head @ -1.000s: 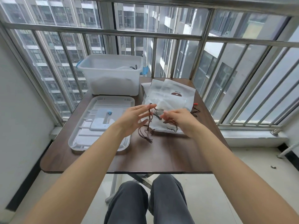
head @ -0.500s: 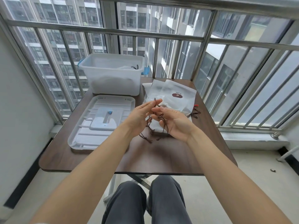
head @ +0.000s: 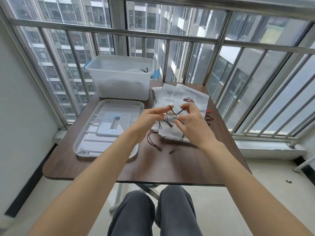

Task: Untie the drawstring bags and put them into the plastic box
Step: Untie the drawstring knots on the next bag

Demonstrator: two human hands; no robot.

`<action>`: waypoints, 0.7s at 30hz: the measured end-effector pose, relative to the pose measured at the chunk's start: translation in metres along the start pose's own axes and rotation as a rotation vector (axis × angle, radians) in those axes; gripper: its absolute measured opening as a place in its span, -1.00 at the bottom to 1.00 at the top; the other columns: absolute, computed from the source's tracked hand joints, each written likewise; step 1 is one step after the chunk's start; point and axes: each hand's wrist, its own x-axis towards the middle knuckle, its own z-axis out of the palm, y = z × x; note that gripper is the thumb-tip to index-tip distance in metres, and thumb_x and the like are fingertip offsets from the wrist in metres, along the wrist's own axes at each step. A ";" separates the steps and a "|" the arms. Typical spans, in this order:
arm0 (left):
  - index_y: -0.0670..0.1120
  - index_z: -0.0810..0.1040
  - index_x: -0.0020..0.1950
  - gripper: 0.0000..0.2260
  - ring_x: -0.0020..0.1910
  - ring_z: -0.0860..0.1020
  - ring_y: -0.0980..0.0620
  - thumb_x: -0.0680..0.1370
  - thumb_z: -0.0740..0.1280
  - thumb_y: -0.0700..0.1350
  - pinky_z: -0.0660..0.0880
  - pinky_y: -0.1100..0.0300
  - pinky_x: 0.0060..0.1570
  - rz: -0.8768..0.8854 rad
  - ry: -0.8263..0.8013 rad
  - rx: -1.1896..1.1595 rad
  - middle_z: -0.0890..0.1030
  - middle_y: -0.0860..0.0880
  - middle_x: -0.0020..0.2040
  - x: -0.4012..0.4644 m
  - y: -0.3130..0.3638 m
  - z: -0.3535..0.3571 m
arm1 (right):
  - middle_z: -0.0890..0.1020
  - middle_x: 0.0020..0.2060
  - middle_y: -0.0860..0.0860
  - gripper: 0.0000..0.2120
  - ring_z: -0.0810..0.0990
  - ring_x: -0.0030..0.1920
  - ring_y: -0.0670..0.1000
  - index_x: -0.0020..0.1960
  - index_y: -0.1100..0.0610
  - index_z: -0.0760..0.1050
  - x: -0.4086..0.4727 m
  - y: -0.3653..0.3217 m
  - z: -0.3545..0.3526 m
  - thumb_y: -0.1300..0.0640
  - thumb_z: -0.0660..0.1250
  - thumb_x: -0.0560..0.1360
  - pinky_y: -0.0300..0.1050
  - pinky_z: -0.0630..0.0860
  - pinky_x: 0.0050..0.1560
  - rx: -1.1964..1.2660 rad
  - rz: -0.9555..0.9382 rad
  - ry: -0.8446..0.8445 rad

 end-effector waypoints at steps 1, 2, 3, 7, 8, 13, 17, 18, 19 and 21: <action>-0.05 0.51 0.28 -0.56 0.18 0.44 0.20 0.50 0.16 -0.39 0.36 0.56 -0.08 0.007 -0.010 0.013 0.56 0.05 0.22 0.000 0.001 0.000 | 0.37 0.25 0.15 -0.80 0.37 0.29 0.05 -0.09 0.23 0.66 0.000 0.003 0.000 0.15 0.30 0.53 -0.38 0.17 0.25 -0.020 -0.039 -0.006; -0.05 0.53 0.27 -0.56 0.21 0.44 0.19 0.49 0.16 -0.41 0.36 0.56 -0.03 0.012 -0.022 0.026 0.57 0.06 0.20 0.000 0.001 0.001 | 0.35 0.30 0.15 -0.81 0.35 0.34 0.06 -0.11 0.21 0.66 0.000 0.006 0.000 0.15 0.30 0.52 -0.34 0.17 0.29 -0.032 -0.077 -0.024; -0.05 0.54 0.25 -0.56 0.22 0.45 0.17 0.48 0.17 -0.42 0.37 0.50 0.05 0.016 -0.035 0.039 0.57 0.05 0.19 0.000 0.002 0.001 | 0.34 0.32 0.15 -0.82 0.35 0.35 0.08 -0.12 0.21 0.66 0.001 0.009 0.000 0.16 0.31 0.52 -0.31 0.19 0.31 -0.041 -0.118 -0.045; -0.02 0.59 0.13 -0.61 0.04 0.50 0.12 0.47 0.21 -0.42 0.37 0.34 0.11 0.038 -0.060 0.154 0.61 0.00 -0.01 0.001 0.008 0.005 | 0.38 0.32 0.15 -0.85 0.47 0.26 0.11 -0.19 0.19 0.65 0.006 0.016 0.001 0.16 0.35 0.49 -0.15 0.42 0.21 -0.094 -0.319 -0.098; -0.03 0.59 0.11 -0.62 -0.03 0.49 0.12 0.46 0.21 -0.42 0.38 0.35 0.05 0.042 -0.062 0.179 0.60 0.00 -0.08 0.002 0.009 0.006 | 0.39 0.31 0.15 -0.86 0.49 0.23 0.10 -0.18 0.18 0.65 0.007 0.016 0.002 0.16 0.36 0.49 -0.15 0.44 0.19 -0.083 -0.334 -0.108; -0.11 0.61 0.13 -0.62 -0.14 0.49 0.13 0.37 0.21 -0.30 0.50 0.17 -0.05 0.132 0.012 0.424 0.62 0.04 0.03 0.001 0.018 0.009 | 0.43 0.31 0.12 -0.85 0.54 0.17 0.07 -0.20 0.18 0.65 0.009 0.018 0.004 0.15 0.37 0.48 -0.27 0.38 0.01 -0.133 -0.319 -0.060; -0.13 0.60 0.18 -0.60 0.00 0.54 -0.02 0.46 0.15 -0.39 0.43 0.27 0.02 0.216 0.099 0.765 0.60 -0.06 0.14 0.000 0.025 0.008 | 0.47 0.30 0.17 -0.86 0.54 0.19 0.18 -0.22 0.20 0.65 0.015 0.018 0.008 0.17 0.38 0.45 -0.02 0.47 0.11 -0.192 -0.348 -0.007; -0.11 0.59 0.20 -0.61 0.07 0.53 -0.05 0.48 0.16 -0.37 0.42 0.24 0.06 0.229 0.092 0.866 0.59 -0.08 0.15 -0.001 0.026 0.009 | 0.47 0.31 0.16 -0.87 0.53 0.20 0.19 -0.21 0.19 0.65 0.017 0.018 0.009 0.16 0.38 0.45 0.02 0.48 0.13 -0.194 -0.344 0.002; -0.10 0.58 0.22 -0.63 0.14 0.50 -0.08 0.50 0.18 -0.34 0.41 0.17 0.12 0.241 0.083 0.977 0.57 -0.09 0.17 -0.001 0.027 0.009 | 0.45 0.32 0.16 -0.87 0.53 0.21 0.20 -0.20 0.19 0.65 0.019 0.019 0.010 0.16 0.38 0.46 0.04 0.49 0.13 -0.190 -0.333 0.005; -0.07 0.55 0.25 -0.67 0.21 0.45 -0.12 0.53 0.21 -0.27 0.40 0.01 0.17 0.255 0.101 1.174 0.55 -0.10 0.18 -0.002 0.028 0.009 | 0.43 0.35 0.13 -0.85 0.52 0.21 0.19 -0.21 0.19 0.64 0.021 0.018 0.010 0.15 0.37 0.47 0.04 0.53 0.07 -0.188 -0.305 0.000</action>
